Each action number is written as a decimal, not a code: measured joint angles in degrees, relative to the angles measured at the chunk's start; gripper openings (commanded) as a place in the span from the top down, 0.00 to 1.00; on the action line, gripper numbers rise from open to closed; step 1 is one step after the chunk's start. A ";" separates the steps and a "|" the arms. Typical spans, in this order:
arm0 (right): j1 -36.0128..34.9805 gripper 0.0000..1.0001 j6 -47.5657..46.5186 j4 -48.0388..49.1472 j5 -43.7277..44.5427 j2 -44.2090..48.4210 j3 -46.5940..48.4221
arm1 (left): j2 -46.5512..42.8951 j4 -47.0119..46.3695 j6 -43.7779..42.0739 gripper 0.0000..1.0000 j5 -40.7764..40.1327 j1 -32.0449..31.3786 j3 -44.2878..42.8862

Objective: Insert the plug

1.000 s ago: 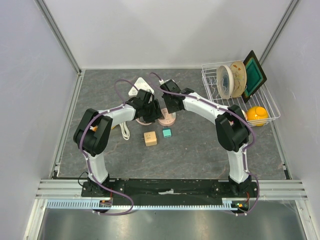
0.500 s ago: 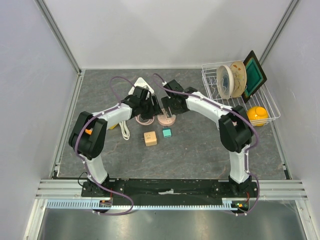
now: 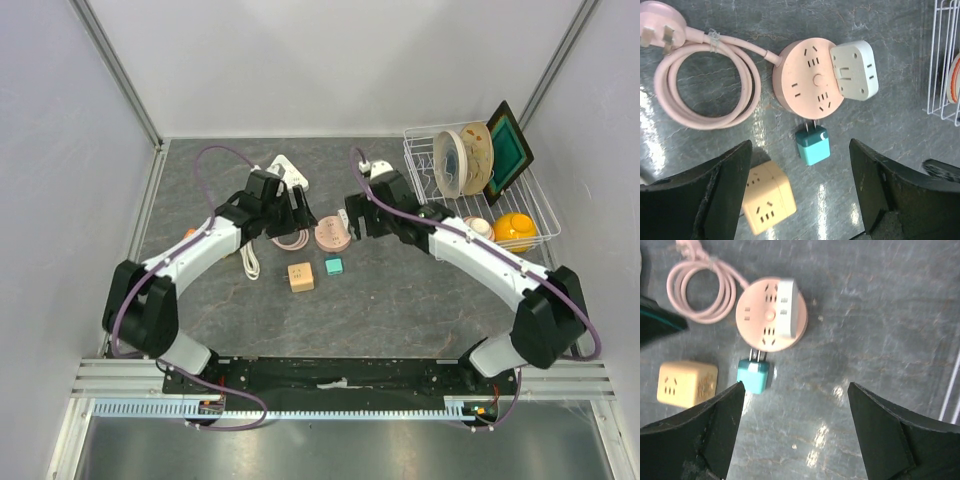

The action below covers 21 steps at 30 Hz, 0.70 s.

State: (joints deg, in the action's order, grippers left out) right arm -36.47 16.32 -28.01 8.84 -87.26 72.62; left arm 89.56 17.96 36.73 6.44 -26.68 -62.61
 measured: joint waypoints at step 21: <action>-2.32 0.02 5.44 23.08 -10.21 20.37 -30.84 | -20.37 17.94 -2.80 0.07 -13.92 -6.73 10.97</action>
State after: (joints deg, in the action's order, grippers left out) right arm -38.79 21.76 -4.93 -1.37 -66.89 41.78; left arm 69.19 35.90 33.93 -7.49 -33.41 -51.64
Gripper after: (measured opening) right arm 0.979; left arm 0.925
